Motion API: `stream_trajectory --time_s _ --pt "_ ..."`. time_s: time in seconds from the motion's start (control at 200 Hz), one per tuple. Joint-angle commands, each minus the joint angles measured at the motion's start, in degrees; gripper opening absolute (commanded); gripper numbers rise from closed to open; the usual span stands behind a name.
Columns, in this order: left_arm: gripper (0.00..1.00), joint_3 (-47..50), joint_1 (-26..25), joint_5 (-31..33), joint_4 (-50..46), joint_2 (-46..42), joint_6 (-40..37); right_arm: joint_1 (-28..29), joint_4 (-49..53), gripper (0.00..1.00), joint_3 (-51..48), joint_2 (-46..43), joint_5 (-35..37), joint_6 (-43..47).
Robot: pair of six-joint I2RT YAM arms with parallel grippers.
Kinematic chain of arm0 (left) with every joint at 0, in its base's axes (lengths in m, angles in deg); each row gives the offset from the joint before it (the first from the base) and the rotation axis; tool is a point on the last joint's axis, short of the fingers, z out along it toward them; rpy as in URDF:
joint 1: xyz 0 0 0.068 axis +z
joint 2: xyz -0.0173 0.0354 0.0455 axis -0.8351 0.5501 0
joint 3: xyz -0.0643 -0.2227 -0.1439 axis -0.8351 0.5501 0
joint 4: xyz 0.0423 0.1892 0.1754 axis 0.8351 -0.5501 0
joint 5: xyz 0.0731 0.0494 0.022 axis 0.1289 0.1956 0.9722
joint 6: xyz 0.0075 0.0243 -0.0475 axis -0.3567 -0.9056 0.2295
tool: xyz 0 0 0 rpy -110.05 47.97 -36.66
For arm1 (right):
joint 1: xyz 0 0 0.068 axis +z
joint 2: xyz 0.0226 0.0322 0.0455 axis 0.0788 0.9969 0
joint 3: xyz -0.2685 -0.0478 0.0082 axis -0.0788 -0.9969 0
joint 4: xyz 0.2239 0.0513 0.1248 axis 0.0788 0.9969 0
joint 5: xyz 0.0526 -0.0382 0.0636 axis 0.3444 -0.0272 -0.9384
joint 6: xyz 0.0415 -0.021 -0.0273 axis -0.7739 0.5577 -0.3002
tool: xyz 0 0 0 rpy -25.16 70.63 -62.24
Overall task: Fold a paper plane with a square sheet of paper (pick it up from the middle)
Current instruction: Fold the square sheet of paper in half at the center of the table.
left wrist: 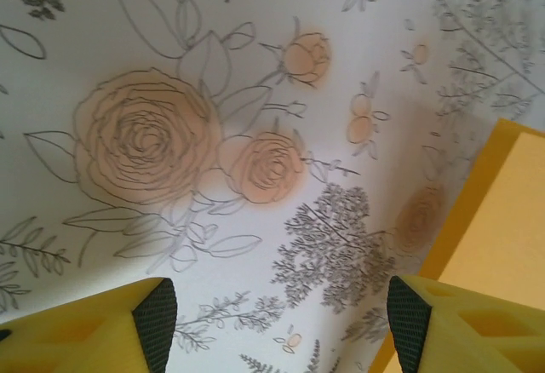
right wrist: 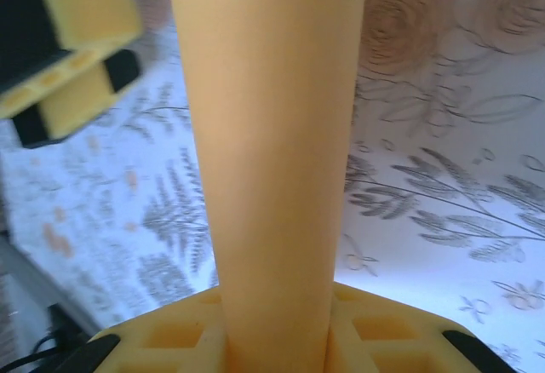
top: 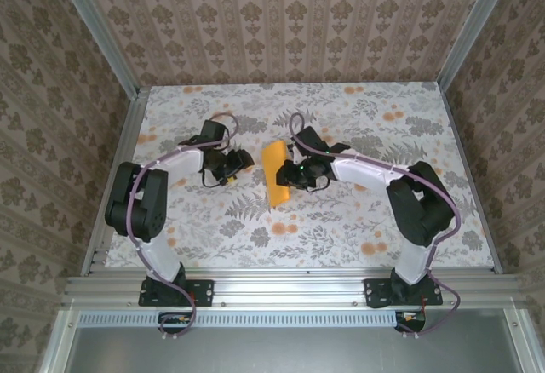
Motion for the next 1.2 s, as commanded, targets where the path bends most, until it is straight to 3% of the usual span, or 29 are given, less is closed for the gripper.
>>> stream_trajectory --time_s 0.0,0.365,0.9,1.195 --pt "0.69 2.1 0.4 -3.0 6.6 -3.2 2.3 -1.9 -11.8 0.28 -4.6 -1.6 -11.1 -4.3" --pt "0.64 5.2 -2.1 -5.8 14.3 -2.6 3.9 -6.3 -8.1 0.28 -8.7 3.3 -9.3 -2.0" --pt "0.29 -2.8 -11.2 -8.0 12.3 6.3 1.7 -8.9 -9.3 0.28 -11.7 6.0 -9.5 -1.6" --pt "0.18 -7.6 -13.8 -6.8 6.8 11.1 -0.8 -9.0 -9.1 0.29 -11.5 6.0 -10.0 -2.0"
